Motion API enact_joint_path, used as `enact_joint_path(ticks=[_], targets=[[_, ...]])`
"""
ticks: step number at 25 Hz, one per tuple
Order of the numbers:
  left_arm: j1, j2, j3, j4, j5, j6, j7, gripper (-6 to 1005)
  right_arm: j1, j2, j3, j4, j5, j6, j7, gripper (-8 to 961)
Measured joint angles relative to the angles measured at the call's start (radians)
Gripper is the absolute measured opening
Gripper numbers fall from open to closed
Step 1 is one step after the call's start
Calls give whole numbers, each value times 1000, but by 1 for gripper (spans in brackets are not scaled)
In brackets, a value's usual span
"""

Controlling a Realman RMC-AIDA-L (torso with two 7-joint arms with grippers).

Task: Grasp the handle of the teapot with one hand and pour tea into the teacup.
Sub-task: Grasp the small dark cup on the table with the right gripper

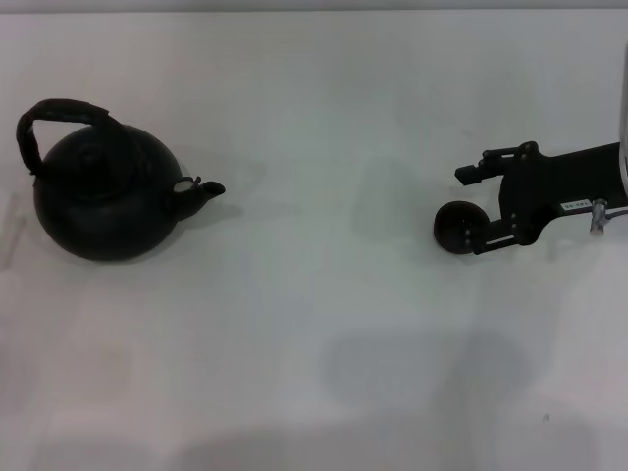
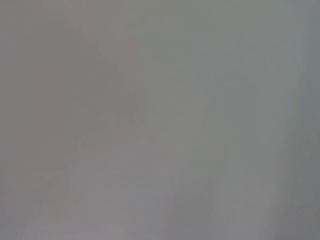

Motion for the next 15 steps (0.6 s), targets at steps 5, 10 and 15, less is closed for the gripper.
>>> enact_joint_path(ticks=[5,10,15], targets=[[0,1,1,0,0,0,-1,759,1,-1,-16,11,-13,-21,5,856],[0,-1,1,0,0,-2,-1,759,2,-3,-19,34,-24,-31,5,856],[0,-2,1,-4,0,-6,0,760,3,-1,-22,47,-41,-35,5,856]])
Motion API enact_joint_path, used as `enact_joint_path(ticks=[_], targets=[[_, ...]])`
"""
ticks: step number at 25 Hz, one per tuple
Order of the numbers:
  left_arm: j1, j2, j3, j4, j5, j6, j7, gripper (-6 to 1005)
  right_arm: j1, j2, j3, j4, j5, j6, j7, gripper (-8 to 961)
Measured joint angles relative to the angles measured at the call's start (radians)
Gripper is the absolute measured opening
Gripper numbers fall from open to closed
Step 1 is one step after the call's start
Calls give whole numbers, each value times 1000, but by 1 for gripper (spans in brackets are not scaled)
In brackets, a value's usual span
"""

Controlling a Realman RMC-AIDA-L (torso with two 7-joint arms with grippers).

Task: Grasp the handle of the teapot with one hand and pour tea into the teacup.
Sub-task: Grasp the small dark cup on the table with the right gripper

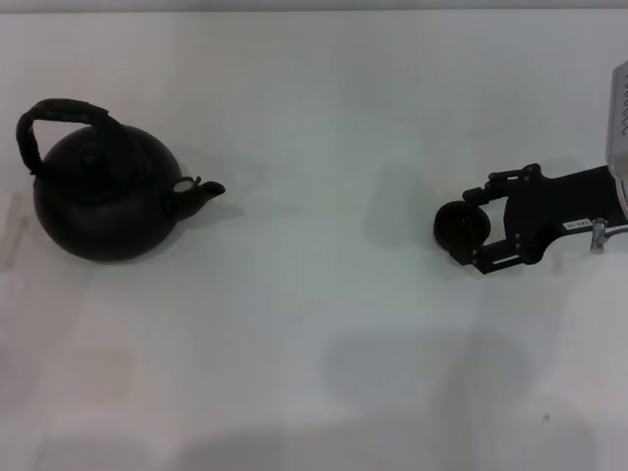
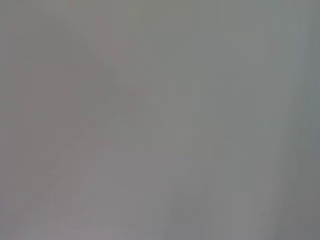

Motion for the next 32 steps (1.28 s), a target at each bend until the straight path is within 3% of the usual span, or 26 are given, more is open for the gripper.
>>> enact_joint_path(ticks=[22,27,32], targets=[[0,0,-1,2,0,4,-1,758,15,8,-73,31,27,-96,-11,857],[0,0,-4,4,-3,4,-1,760,21,8,-86,31,28,-101,-12,750],[0,1,-5,4,-4,4,-1,759,24,6,-90,30,28,-97,-4,740]])
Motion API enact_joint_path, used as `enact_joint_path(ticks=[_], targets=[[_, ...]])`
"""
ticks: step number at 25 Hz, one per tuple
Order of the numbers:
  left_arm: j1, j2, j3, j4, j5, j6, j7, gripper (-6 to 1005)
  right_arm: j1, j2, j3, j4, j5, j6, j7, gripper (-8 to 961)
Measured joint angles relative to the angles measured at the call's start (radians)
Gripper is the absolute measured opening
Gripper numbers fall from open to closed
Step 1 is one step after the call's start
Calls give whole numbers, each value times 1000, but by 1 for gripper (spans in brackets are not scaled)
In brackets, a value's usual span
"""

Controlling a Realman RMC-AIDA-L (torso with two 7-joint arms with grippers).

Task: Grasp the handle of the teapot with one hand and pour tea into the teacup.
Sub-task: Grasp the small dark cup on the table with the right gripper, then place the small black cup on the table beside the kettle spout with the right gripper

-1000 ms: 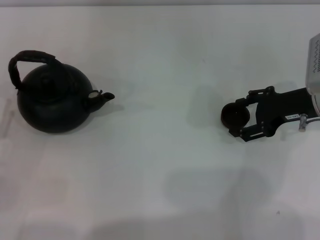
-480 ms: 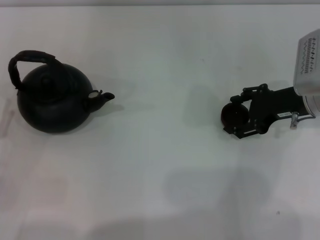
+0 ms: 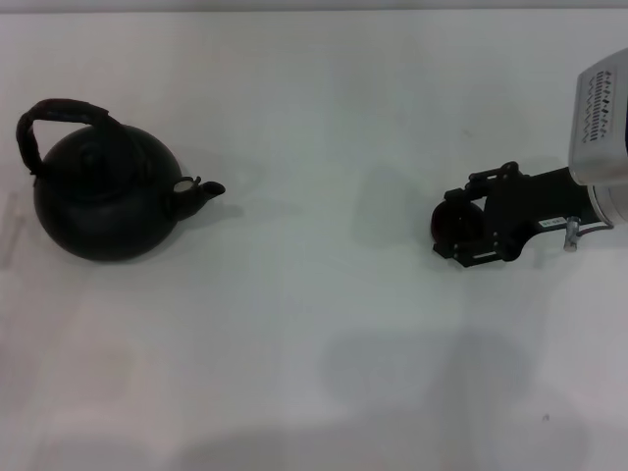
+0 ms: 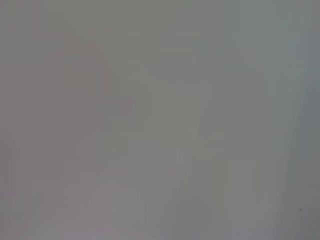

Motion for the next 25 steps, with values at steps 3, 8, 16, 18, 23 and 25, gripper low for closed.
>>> enact_joint_path(ticks=[3,8,16,18,23,25], targets=[[0,0,0,0,-1,0,1,758,0,-4,5,-15,29,28,8,734],[0,1,1,1,0,0,2,758,-2,-6,25,-87,91,107,77,731],[-10,2,5,1,2,0,0,759,52,4,-132,-129,177,27,210,744],[-11,2,5,1,2,0,0,759,70,4,-191,-125,183,-28,235,748],[-12,2,5,1,2,0,0,760,98,6,-322,-115,207,-141,253,756],[-12,2,5,1,2,0,0,760,105,6,-361,-115,211,-179,262,759]])
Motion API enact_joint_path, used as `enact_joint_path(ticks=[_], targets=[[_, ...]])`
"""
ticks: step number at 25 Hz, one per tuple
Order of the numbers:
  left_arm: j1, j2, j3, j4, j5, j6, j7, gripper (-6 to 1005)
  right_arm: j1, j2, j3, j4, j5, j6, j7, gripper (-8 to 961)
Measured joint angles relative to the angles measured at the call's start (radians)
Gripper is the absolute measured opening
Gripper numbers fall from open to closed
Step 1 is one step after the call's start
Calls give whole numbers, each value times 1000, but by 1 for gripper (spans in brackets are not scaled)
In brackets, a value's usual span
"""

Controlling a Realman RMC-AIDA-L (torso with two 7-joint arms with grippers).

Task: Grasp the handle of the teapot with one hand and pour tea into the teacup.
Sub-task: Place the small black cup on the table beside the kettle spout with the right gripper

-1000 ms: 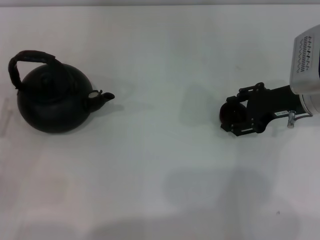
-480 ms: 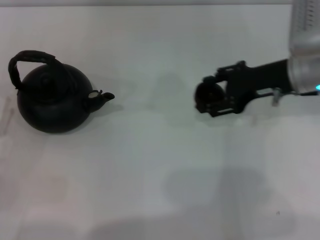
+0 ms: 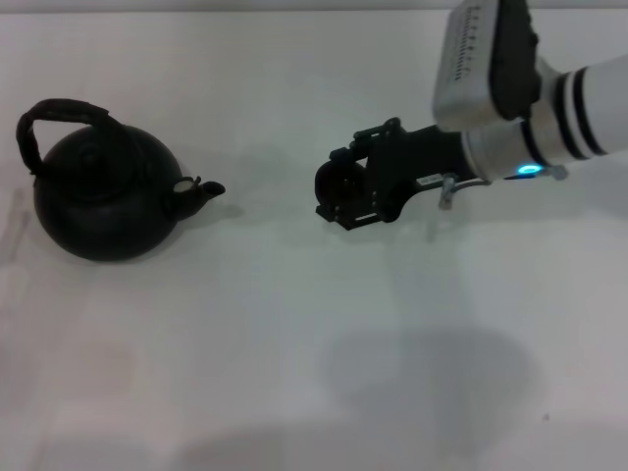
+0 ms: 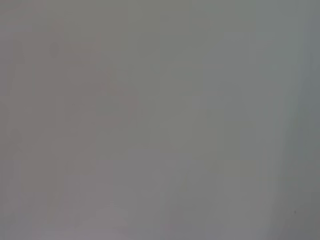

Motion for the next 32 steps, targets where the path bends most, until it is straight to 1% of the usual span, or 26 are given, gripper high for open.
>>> enact_joint_path(ticks=[8,14,20,32], targets=[[0,0,0,-1,0,0,1,759,9,0,-142,0,-1,-115,12,772],[0,-2,0,0,0,2,1,758,4,1,-217,1,-1,-204,11,782],[0,-3,0,-4,0,2,2,759,7,2,-248,28,-1,-243,8,792],[-2,-3,0,-7,0,2,1,760,6,1,-264,47,2,-247,6,811]])
